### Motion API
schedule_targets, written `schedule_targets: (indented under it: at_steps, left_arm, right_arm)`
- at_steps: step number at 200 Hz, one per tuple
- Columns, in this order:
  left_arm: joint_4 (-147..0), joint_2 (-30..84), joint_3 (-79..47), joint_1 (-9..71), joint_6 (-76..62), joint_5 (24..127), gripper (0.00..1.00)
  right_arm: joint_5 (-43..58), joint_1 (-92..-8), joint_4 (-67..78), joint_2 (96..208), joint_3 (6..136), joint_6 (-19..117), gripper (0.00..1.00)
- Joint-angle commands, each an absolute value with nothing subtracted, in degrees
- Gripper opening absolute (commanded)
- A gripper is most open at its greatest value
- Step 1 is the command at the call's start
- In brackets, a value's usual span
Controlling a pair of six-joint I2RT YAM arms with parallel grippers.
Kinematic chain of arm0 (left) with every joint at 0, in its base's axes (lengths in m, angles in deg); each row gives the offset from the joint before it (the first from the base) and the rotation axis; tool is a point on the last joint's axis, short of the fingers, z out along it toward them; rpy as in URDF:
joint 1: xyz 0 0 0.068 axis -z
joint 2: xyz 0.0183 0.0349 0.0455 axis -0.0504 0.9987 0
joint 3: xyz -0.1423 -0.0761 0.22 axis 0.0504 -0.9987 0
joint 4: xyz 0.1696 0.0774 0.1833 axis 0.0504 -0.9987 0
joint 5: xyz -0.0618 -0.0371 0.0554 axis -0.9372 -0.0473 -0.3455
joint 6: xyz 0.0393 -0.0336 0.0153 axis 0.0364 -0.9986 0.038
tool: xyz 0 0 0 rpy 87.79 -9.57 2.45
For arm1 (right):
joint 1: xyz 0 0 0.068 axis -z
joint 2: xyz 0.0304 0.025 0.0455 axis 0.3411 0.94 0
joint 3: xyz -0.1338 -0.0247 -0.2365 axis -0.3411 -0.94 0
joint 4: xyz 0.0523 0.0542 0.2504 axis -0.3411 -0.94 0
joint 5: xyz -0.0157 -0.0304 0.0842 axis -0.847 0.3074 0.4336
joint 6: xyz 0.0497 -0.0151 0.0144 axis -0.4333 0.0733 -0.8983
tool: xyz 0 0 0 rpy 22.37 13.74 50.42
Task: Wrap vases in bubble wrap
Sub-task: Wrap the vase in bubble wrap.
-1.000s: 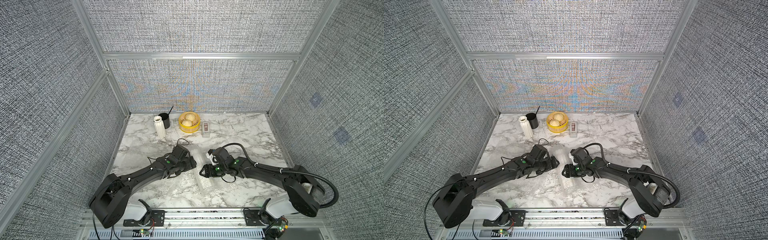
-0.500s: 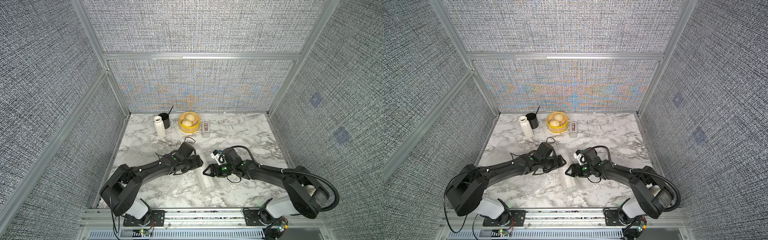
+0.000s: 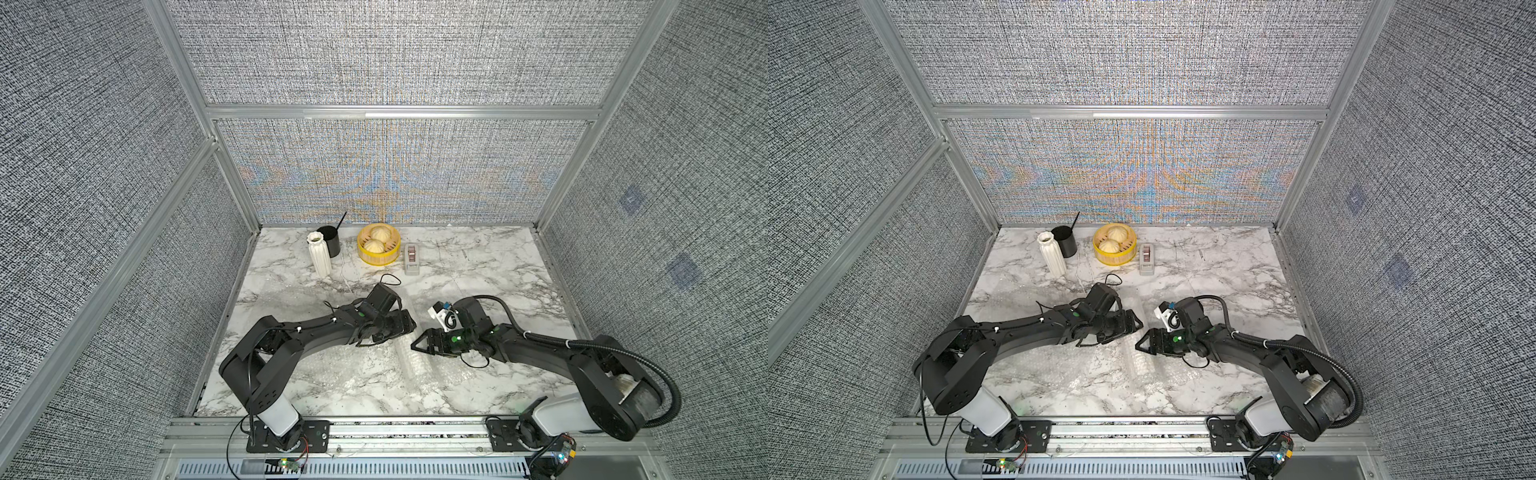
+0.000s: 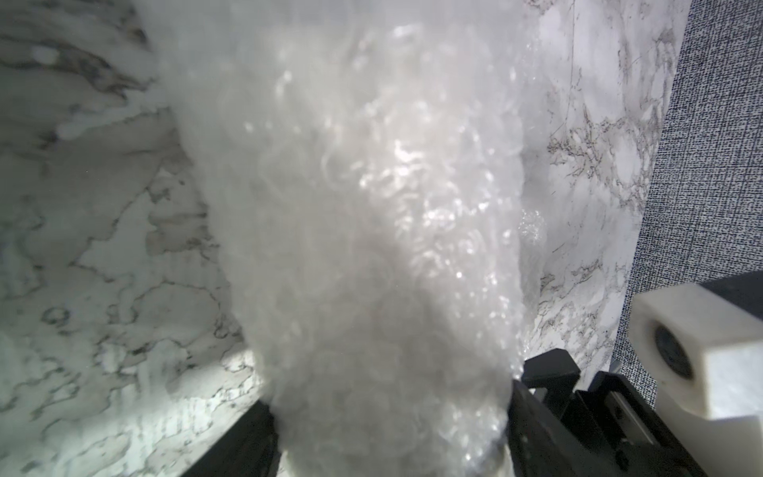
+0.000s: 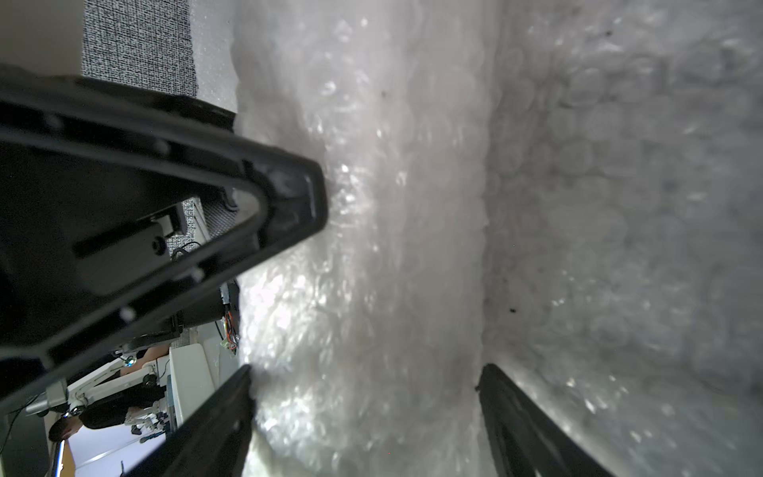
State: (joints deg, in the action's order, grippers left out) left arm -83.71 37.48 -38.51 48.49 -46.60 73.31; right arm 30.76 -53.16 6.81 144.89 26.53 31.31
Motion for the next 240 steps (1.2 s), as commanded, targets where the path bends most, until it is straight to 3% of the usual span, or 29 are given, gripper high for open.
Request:
schedule_targets:
  at_steps: [1,48,112,159,175,240]
  left_arm:
    - [-87.1,38.3,-38.9,48.4,-46.4,75.5,0.79]
    - [-87.8,39.0,-38.6,48.5,-46.3,75.7,0.79]
    - [-88.1,40.5,-37.3,48.8,-46.2,75.8,0.78]
    - [-88.9,40.3,-37.1,48.9,-46.4,76.8,0.78]
    - [-88.9,40.1,-37.2,49.0,-46.5,77.1,0.78]
    - [-88.7,40.0,-37.1,49.1,-46.8,77.7,0.78]
  right_arm:
    - [26.1,-53.0,-5.2,142.4,26.0,33.6,0.91]
    - [19.6,-52.7,-19.7,133.7,27.0,35.2,0.93]
    - [12.4,-56.8,-31.2,127.1,34.6,31.8,0.8]
    - [3.8,-65.0,-33.0,138.4,46.8,31.4,0.71]
    - [1.2,-66.8,-33.2,141.8,50.2,31.7,0.64]
    - [-2.1,-67.5,-30.8,150.1,54.4,33.7,0.47]
